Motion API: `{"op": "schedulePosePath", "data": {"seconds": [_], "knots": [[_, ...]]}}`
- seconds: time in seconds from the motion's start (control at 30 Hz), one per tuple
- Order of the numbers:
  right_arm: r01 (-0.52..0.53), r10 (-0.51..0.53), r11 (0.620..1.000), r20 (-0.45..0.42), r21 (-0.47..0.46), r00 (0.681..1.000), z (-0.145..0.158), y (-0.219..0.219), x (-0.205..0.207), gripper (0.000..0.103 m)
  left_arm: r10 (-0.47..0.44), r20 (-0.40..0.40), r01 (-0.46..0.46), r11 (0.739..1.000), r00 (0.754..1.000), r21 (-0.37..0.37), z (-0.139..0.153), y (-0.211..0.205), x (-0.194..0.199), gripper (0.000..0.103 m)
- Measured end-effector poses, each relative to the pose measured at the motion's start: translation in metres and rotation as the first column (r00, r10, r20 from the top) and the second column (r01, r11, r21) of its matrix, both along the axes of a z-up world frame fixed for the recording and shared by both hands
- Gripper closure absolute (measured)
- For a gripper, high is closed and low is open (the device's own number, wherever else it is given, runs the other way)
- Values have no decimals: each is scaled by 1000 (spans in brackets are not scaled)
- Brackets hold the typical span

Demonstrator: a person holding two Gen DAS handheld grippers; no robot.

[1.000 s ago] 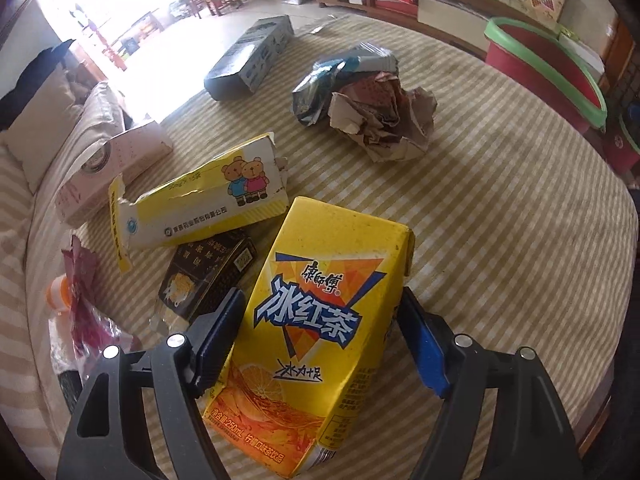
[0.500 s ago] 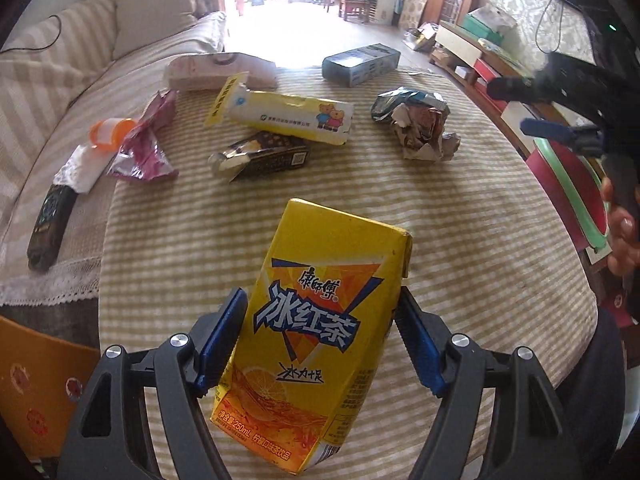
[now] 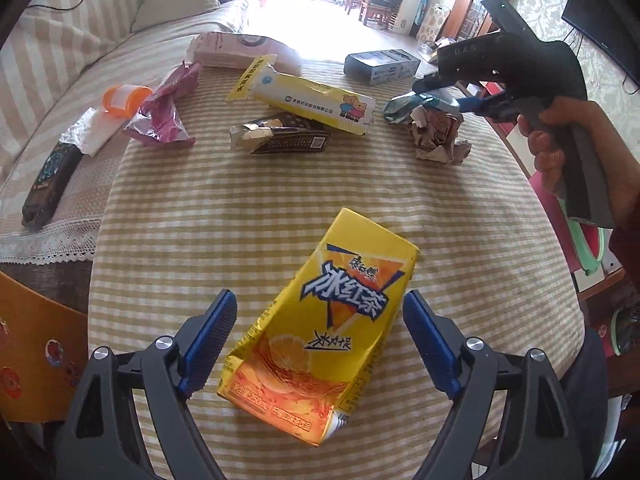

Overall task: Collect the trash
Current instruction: 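Lift the iced-tea carton and snack wrapper and carry both over the red bin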

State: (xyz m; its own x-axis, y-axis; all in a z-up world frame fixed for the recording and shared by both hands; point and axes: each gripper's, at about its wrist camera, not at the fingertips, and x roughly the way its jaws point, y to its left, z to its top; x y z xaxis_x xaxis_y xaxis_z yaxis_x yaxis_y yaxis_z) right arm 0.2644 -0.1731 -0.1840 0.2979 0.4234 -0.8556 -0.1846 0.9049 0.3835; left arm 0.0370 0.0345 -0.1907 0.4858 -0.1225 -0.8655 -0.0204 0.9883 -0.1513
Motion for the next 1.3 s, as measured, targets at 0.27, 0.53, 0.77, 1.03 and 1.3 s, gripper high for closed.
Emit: {"op": "schedulePosePath", "data": {"seconds": [0.27, 0.53, 0.77, 1.03, 1.3], "knots": [[4, -10, 991, 46, 133, 999, 19, -11, -28, 88, -37, -2, 37, 999, 999, -9, -7, -12, 0, 24], [-40, 17, 977, 107, 208, 994, 38, -19, -78, 89, -23, 15, 23, 1000, 1000, 0, -8, -10, 0, 34], [-49, 4, 982, 245, 180, 970, 69, -31, -141, 89, 41, 99, -36, 998, 994, -43, 19, -7, -5, 96], [-39, -3, 991, 320, 125, 947, 85, -42, -192, 89, 72, 74, -70, 997, 995, -35, 16, 1, -8, 50], [-20, -21, 989, 279, 145, 960, 73, -48, -209, 89, -58, -5, 58, 997, 998, 52, -10, -12, -3, 31]]}}
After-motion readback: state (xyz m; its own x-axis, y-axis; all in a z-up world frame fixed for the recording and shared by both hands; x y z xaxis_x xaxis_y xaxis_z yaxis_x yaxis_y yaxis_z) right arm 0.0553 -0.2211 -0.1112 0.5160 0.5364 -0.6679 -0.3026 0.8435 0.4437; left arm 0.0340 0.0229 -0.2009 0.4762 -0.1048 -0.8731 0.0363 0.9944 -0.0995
